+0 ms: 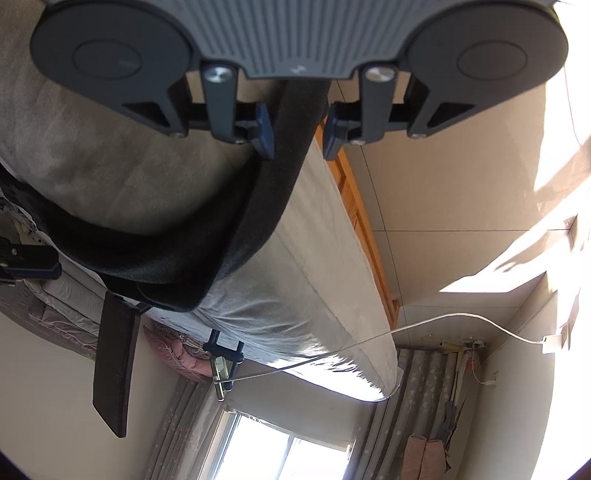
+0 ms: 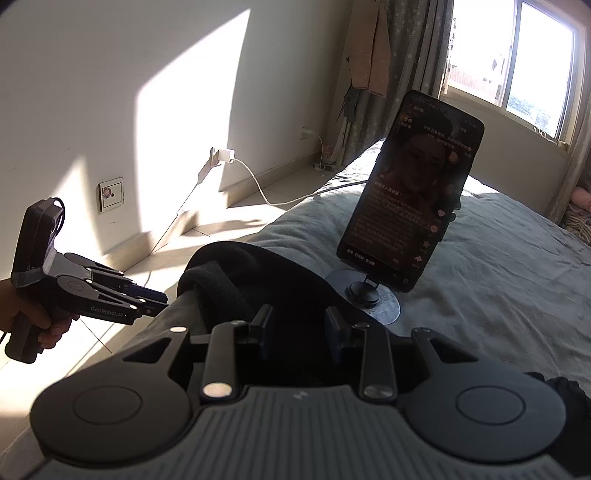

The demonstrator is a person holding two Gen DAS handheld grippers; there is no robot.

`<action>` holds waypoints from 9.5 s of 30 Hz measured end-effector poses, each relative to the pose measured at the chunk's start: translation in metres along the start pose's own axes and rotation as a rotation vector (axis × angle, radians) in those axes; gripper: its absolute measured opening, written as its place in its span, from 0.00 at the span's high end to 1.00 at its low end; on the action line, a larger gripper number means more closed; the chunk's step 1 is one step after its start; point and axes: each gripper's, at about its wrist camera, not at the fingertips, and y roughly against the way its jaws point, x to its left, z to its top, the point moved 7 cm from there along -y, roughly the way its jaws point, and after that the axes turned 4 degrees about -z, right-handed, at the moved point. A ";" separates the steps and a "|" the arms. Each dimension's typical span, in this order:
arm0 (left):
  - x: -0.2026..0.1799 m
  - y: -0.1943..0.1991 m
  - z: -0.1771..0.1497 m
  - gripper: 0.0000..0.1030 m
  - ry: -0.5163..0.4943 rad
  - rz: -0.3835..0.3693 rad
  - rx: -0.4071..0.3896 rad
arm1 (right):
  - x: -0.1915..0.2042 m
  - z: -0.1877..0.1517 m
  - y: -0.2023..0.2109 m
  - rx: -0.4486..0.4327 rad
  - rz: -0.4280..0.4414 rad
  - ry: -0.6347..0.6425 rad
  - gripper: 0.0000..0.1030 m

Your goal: Fold clothes

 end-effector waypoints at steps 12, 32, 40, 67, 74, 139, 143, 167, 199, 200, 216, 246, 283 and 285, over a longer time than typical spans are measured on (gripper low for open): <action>0.001 -0.020 0.000 0.99 -0.007 0.032 0.044 | 0.013 -0.008 0.009 0.007 0.049 -0.011 0.67; 0.030 -0.015 0.122 0.66 -0.099 0.425 -0.103 | 0.016 -0.009 0.028 0.017 0.070 -0.010 0.65; 0.010 0.008 0.066 0.60 -0.086 0.296 -0.072 | 0.018 -0.020 0.032 0.022 0.087 -0.009 0.64; -0.023 0.039 0.035 0.97 -0.261 0.365 -0.216 | 0.029 -0.016 0.025 0.000 0.038 0.121 1.00; -0.024 0.072 0.027 0.97 -0.332 0.403 -0.187 | 0.046 -0.028 0.020 0.044 0.014 0.196 0.62; -0.055 -0.036 0.096 0.60 -0.175 -0.027 0.037 | -0.208 -0.070 -0.019 0.172 -0.173 -0.163 0.61; -0.065 -0.035 0.087 0.97 -0.154 -0.072 0.002 | -0.191 -0.078 -0.028 0.185 -0.169 -0.103 0.84; -0.083 -0.015 0.090 0.65 -0.218 0.209 -0.138 | -0.197 -0.051 -0.044 0.106 -0.345 -0.182 0.49; -0.411 0.015 0.029 0.18 -0.427 -0.208 0.099 | -0.283 -0.261 0.321 0.193 -0.709 -0.389 0.40; -0.421 0.014 0.022 0.18 -0.438 -0.222 0.110 | -0.284 -0.268 0.332 0.194 -0.723 -0.395 0.40; -0.532 -0.014 -0.063 0.16 -0.526 -0.381 0.249 | -0.297 -0.339 0.409 0.149 -0.828 -0.387 0.39; -0.525 -0.035 -0.102 0.16 -0.496 -0.376 0.300 | -0.439 -0.354 0.529 0.126 -1.196 -0.654 0.76; -0.532 -0.035 -0.100 0.14 -0.511 -0.358 0.303 | -0.450 -0.391 0.564 0.324 -1.287 -0.480 0.92; -0.534 -0.034 -0.101 0.14 -0.516 -0.356 0.307 | -0.448 -0.399 0.563 0.339 -1.277 -0.488 0.92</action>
